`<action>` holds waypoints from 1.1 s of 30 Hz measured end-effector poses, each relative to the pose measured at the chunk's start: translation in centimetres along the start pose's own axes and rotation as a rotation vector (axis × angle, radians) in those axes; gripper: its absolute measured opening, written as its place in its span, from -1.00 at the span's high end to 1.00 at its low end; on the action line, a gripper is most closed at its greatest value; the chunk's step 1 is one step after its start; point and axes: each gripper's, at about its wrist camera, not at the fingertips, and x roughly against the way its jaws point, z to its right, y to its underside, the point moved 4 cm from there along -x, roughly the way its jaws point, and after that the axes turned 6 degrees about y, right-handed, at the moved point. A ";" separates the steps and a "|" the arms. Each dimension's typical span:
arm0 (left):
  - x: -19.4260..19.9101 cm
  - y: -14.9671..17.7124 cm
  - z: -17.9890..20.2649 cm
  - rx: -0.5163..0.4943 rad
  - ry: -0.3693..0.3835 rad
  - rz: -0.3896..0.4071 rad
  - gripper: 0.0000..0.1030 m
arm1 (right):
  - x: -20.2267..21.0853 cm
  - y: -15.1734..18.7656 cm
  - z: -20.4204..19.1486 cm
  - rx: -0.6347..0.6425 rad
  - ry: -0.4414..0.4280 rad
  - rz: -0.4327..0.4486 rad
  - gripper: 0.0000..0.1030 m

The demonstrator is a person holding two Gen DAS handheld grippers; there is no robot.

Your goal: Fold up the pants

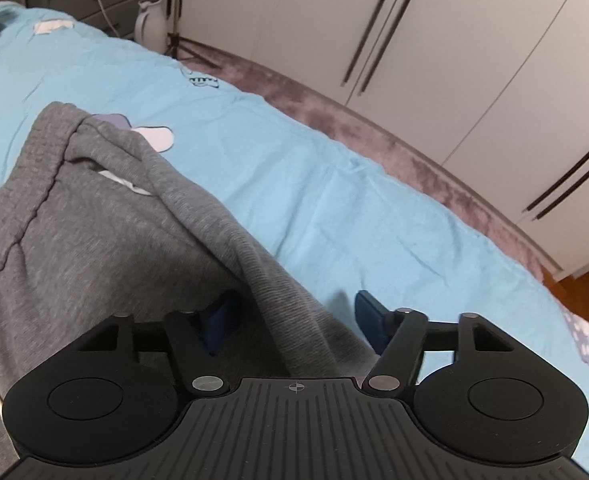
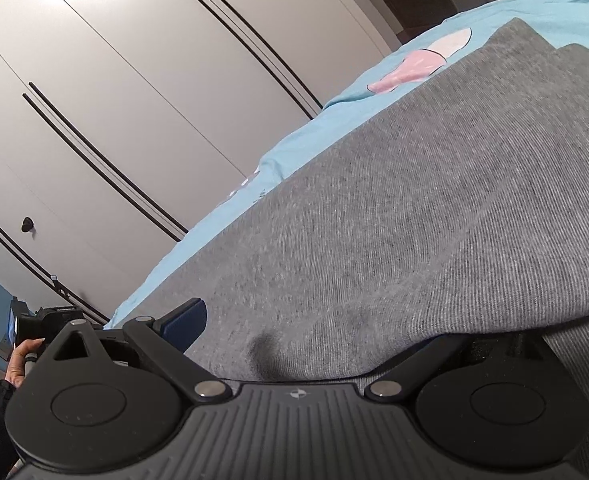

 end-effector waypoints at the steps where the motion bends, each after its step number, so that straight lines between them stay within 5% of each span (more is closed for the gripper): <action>1: -0.2 0.1 0.0 -0.002 -0.006 -0.008 -0.29 | 0.0 0.0 0.1 0.000 0.000 0.000 -0.92; 7: -0.4 0.0 -0.1 0.007 -0.008 -0.003 -0.33 | 0.3 0.1 0.1 0.014 0.012 0.002 -0.92; 13: 0.4 -0.6 -1.2 0.032 -0.026 0.030 0.59 | -0.3 -0.2 -0.1 0.015 0.016 0.000 -0.92; 18: 2.2 -0.6 -2.0 0.083 0.012 0.057 0.76 | 0.2 -1.6 1.1 -0.108 -0.010 -0.034 -0.92; 23: 3.6 -0.2 -2.5 0.095 0.036 0.080 0.79 | 2.9 -3.5 4.0 -0.281 0.073 0.021 -0.92; 27: 5.1 0.3 -3.1 0.120 0.061 0.071 0.80 | 3.3 -3.8 5.3 -0.323 0.115 0.022 -0.48; 29: 6.2 0.3 -3.5 0.129 0.081 0.076 0.80 | 3.0 -3.8 5.7 -0.317 0.150 0.032 -0.10; 31: 7.2 0.2 -3.9 0.146 0.094 0.077 0.81 | 2.6 -3.7 6.3 -0.327 0.174 0.039 0.77; 33: 8.4 -0.1 -4.3 0.155 0.114 0.076 0.82 | 2.0 -3.5 7.5 -0.404 0.166 0.025 0.89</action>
